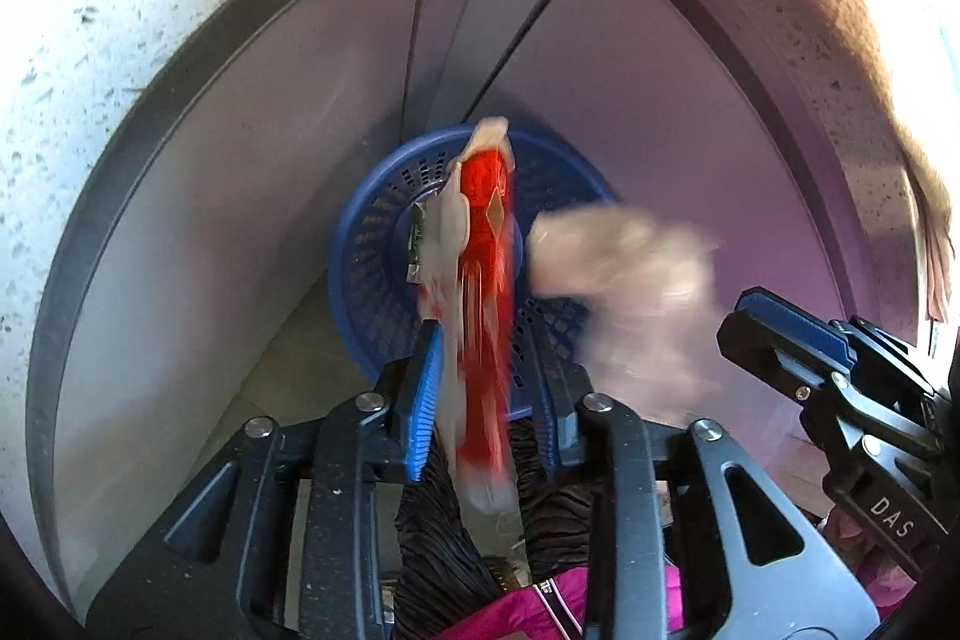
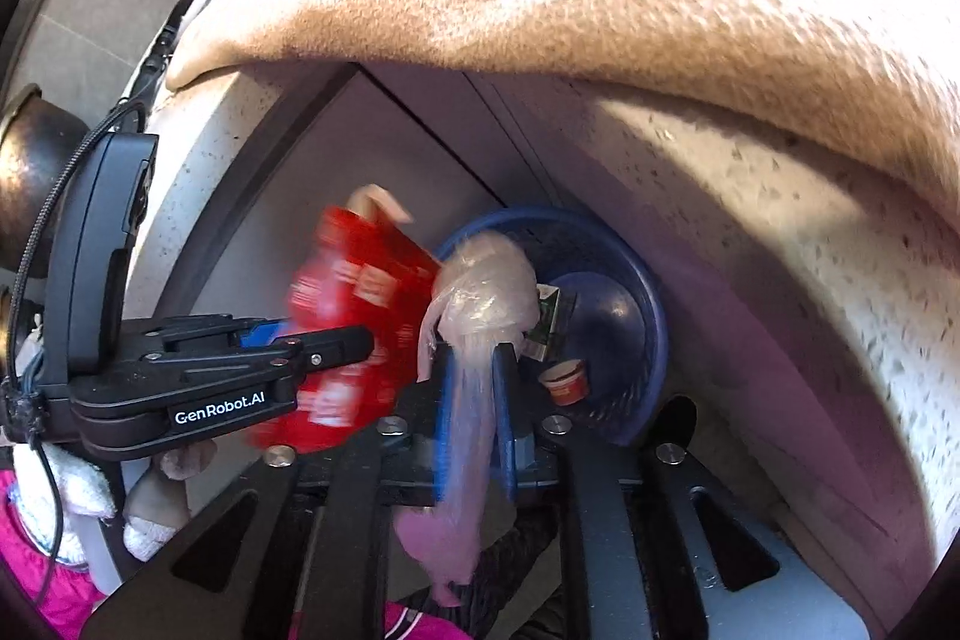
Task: Collect trash
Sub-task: 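Open both grippers to drop the wrapper and bag into the wastebasket, then move both grippers back over the towel toward the bottle and toothpaste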
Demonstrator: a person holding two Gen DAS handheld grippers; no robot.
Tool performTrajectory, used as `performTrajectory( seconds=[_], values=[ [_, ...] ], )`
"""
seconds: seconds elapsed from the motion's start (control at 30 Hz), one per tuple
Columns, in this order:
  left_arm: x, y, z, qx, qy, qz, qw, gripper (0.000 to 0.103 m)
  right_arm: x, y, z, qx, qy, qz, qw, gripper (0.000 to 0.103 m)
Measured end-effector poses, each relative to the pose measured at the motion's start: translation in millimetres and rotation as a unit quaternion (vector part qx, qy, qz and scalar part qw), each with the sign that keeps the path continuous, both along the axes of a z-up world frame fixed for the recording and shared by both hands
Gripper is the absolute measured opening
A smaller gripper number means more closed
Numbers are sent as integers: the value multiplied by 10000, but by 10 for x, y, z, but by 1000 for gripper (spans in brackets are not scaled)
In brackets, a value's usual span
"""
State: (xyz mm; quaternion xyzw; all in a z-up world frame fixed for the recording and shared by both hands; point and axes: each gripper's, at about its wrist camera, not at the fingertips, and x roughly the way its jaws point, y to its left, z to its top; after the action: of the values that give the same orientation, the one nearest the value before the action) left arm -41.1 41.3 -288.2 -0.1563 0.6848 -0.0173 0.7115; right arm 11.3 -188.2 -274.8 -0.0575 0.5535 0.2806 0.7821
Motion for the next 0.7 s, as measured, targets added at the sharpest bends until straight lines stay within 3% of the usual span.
performTrajectory(
  seconds=[0.57,0.7],
  values=[
    [-38,88,387,119,-314,11,9994,34,-37,34,191,56,-74,21,10000,19],
    [-33,169,603,131,-446,103,9989,38,-84,13,346,122,-167,177,9996,40]
  ],
)
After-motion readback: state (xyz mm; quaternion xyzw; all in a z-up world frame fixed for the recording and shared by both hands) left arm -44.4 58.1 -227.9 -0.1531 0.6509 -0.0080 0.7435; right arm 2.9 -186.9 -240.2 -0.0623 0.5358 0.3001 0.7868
